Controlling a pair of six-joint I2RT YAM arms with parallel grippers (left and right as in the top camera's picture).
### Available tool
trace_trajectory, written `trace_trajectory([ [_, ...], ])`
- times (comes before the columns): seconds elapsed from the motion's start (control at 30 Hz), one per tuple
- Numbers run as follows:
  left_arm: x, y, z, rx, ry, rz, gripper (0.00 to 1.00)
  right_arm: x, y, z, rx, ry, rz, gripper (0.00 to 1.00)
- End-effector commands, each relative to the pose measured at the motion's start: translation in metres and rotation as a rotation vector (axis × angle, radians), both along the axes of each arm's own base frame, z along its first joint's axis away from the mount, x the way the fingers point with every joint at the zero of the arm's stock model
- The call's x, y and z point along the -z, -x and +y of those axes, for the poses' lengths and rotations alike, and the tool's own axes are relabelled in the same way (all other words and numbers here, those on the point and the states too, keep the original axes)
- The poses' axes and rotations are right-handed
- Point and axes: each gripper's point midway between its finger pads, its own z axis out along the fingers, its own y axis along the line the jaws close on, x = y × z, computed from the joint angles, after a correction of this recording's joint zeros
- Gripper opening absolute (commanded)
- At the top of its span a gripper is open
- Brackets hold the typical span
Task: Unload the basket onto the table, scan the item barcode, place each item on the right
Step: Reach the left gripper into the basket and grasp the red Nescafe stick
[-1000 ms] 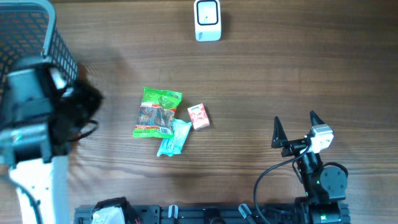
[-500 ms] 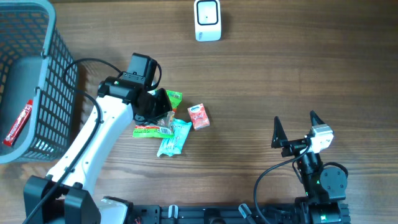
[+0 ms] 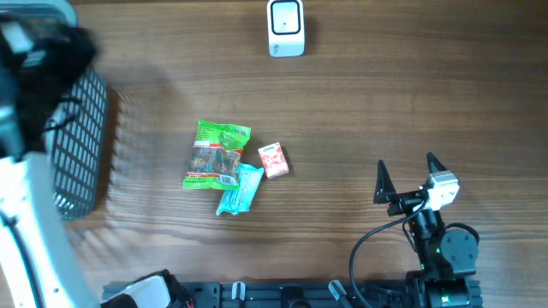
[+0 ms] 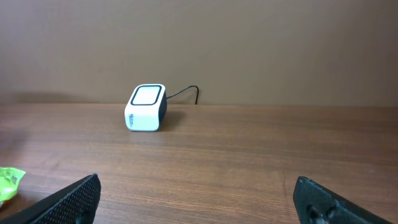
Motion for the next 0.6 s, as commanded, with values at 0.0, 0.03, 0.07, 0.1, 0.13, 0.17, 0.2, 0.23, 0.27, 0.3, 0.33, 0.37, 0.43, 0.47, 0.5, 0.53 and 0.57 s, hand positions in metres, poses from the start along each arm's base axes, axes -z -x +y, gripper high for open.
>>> trace_trajectory([
  [0.0,0.023,0.044,0.095,-0.327,-0.054,0.116,0.94,-0.001,0.000,-0.003,0.014,0.005,-0.007,1.00],
  [0.03,0.036,0.059,0.116,-0.425,-0.031,0.157,0.94,-0.001,0.000,-0.003,0.014,0.005,-0.007,1.00],
  [0.07,0.047,0.068,0.131,-0.484,-0.008,0.185,0.94,-0.001,0.000,-0.003,0.014,0.005,-0.007,1.00],
  [0.1,0.060,0.075,0.143,-0.524,0.016,0.211,0.94,-0.001,0.000,-0.003,0.014,0.005,-0.007,1.00],
  [0.13,0.073,0.082,0.154,-0.567,0.047,0.236,0.94,-0.001,0.000,-0.003,0.014,0.005,-0.007,1.00],
  [0.17,0.091,0.088,0.167,-0.619,0.091,0.266,0.92,-0.001,0.000,-0.003,0.014,0.005,-0.006,1.00],
  [0.2,0.102,0.091,0.174,-0.646,0.117,0.286,0.91,-0.001,0.000,-0.003,0.014,0.005,-0.007,1.00],
  [0.23,0.116,0.094,0.181,-0.676,0.148,0.311,0.89,-0.001,0.000,-0.003,0.014,0.005,-0.007,1.00],
  [0.27,0.134,0.096,0.188,-0.701,0.185,0.344,0.89,-0.001,0.000,-0.003,0.014,0.005,-0.007,1.00],
  [0.3,0.145,0.096,0.192,-0.714,0.205,0.364,0.89,-0.001,0.000,-0.003,0.014,0.005,-0.007,1.00],
  [0.33,0.158,0.096,0.196,-0.721,0.222,0.392,0.88,-0.001,0.000,-0.003,0.014,0.005,-0.006,1.00],
  [0.37,0.171,0.095,0.200,-0.723,0.237,0.419,0.88,-0.001,0.000,-0.003,0.014,0.005,-0.006,1.00],
  [0.43,0.198,0.093,0.206,-0.723,0.267,0.474,0.86,-0.001,0.000,-0.003,0.014,0.005,-0.007,1.00],
  [0.47,0.209,0.091,0.207,-0.722,0.278,0.493,0.84,-0.001,0.000,-0.003,0.014,0.005,-0.007,1.00],
  [0.5,0.219,0.089,0.209,-0.721,0.286,0.509,0.83,-0.001,0.000,-0.003,0.014,0.005,-0.007,1.00],
  [0.53,0.228,0.088,0.211,-0.719,0.293,0.522,0.82,-0.001,0.000,-0.003,0.014,0.005,-0.007,1.00],
  [0.57,0.241,0.085,0.213,-0.717,0.301,0.539,0.77,-0.001,0.000,-0.003,0.014,0.005,-0.007,1.00],
])
